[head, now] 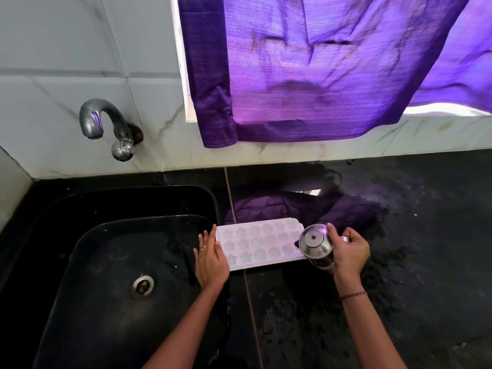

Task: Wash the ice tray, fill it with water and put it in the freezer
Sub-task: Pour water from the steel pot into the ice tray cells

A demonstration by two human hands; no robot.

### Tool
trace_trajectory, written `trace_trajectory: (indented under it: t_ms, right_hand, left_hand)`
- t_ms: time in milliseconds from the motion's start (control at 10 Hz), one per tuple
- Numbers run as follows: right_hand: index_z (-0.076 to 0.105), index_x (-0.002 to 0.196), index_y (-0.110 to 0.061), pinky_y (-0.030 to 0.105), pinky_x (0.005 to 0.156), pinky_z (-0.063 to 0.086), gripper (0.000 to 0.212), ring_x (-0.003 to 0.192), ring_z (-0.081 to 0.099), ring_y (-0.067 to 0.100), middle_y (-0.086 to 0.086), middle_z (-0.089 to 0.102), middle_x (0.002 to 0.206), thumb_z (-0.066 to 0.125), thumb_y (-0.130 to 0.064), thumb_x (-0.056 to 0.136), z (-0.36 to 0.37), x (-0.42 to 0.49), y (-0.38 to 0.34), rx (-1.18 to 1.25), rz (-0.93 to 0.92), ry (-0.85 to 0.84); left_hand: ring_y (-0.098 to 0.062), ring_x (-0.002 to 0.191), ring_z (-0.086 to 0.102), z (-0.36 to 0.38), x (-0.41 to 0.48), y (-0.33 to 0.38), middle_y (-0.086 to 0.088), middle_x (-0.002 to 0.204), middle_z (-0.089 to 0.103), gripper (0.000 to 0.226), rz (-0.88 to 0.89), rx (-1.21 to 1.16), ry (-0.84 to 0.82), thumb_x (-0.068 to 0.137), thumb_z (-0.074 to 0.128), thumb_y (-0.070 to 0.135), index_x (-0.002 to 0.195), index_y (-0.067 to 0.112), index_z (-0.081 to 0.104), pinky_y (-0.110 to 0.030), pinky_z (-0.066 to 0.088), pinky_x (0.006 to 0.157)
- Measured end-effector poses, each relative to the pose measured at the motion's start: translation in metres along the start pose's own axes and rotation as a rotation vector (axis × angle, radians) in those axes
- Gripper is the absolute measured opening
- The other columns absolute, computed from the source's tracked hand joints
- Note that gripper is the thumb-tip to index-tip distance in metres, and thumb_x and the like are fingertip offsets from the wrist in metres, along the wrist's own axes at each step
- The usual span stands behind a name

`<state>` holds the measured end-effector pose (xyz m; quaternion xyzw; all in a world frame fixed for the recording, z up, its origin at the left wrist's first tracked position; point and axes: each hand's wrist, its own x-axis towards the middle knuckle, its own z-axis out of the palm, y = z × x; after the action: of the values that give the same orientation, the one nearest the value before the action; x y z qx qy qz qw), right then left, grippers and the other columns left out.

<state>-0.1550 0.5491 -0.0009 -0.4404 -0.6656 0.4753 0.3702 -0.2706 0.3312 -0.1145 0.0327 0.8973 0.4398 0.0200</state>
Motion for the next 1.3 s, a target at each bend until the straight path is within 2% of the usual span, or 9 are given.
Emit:
trace_trajectory:
  t_ms: [200,300,400,500,700,1100,1300]
  right_hand:
    - [0.027,0.049,-0.015,0.016,0.042,0.023,0.055,0.043,0.022,0.007,-0.002,0.027,0.047,0.074,-0.014,0.078,0.000,0.000,-0.001,0.000,-0.019,-0.004]
    - [0.027,0.050,-0.015,0.014,0.041,0.023,0.055,0.045,0.021,0.006,-0.003,0.027,0.047,0.074,-0.015,0.078,-0.001,0.001,-0.001,0.026,0.013,0.000]
    - [0.027,0.051,-0.015,0.016,0.043,0.024,0.055,0.039,0.022,0.007,-0.011,0.026,0.038,0.074,-0.016,0.077,-0.003,0.003,0.001,0.084,0.077,0.006]
    - [0.027,0.052,-0.017,0.023,0.048,0.025,0.055,0.042,0.021,0.006,-0.010,0.025,0.036,0.075,-0.015,0.077,-0.005,0.008,0.006,0.152,0.130,0.017]
    - [0.027,0.053,-0.019,0.016,0.043,0.026,0.053,0.041,0.024,0.002,-0.014,0.029,0.036,0.074,-0.011,0.078,-0.008,0.015,0.010,0.315,0.200,0.062]
    - [0.026,0.052,-0.016,0.014,0.039,0.021,0.055,0.039,0.022,0.006,-0.010,0.025,0.035,0.075,-0.014,0.078,-0.016,0.019,0.009,0.147,0.076,0.079]
    - [0.028,0.052,-0.014,0.014,0.038,0.021,0.054,0.038,0.024,0.007,-0.009,0.030,0.035,0.074,-0.015,0.078,-0.018,0.021,0.011,0.082,0.042,0.081]
  left_hand:
    - [-0.014,0.146,0.012,-0.001,-0.001,0.001,-0.004,0.155,0.027,0.047,-0.010,0.000,0.001,0.101,0.028,0.018,0.146,0.029,0.031,-0.035,0.002,0.119]
    - [-0.015,0.146,0.013,-0.001,0.000,0.000,-0.004,0.155,0.027,0.051,-0.005,0.003,-0.001,0.096,0.019,0.028,0.146,0.029,0.031,-0.035,0.003,0.119]
    - [-0.015,0.146,0.012,-0.001,-0.001,0.000,-0.004,0.155,0.027,0.052,0.001,0.009,-0.001,0.096,0.019,0.027,0.146,0.029,0.030,-0.036,0.003,0.119]
    - [-0.015,0.146,0.012,-0.002,-0.001,0.000,-0.004,0.155,0.027,0.052,0.001,0.009,-0.004,0.095,0.019,0.028,0.146,0.029,0.030,-0.035,0.003,0.119]
    - [-0.014,0.146,0.013,-0.001,-0.001,0.001,-0.003,0.155,0.027,0.047,-0.002,0.007,-0.005,0.101,0.026,0.019,0.146,0.029,0.030,-0.035,0.003,0.119]
    - [-0.013,0.146,0.012,-0.002,-0.001,0.002,-0.003,0.155,0.027,0.046,-0.012,0.001,-0.004,0.101,0.027,0.018,0.146,0.029,0.030,-0.035,0.002,0.119]
    - [-0.014,0.146,0.013,0.000,0.001,-0.001,-0.004,0.155,0.028,0.059,-0.007,-0.012,-0.005,0.089,0.016,0.032,0.146,0.029,0.031,-0.036,0.003,0.119]
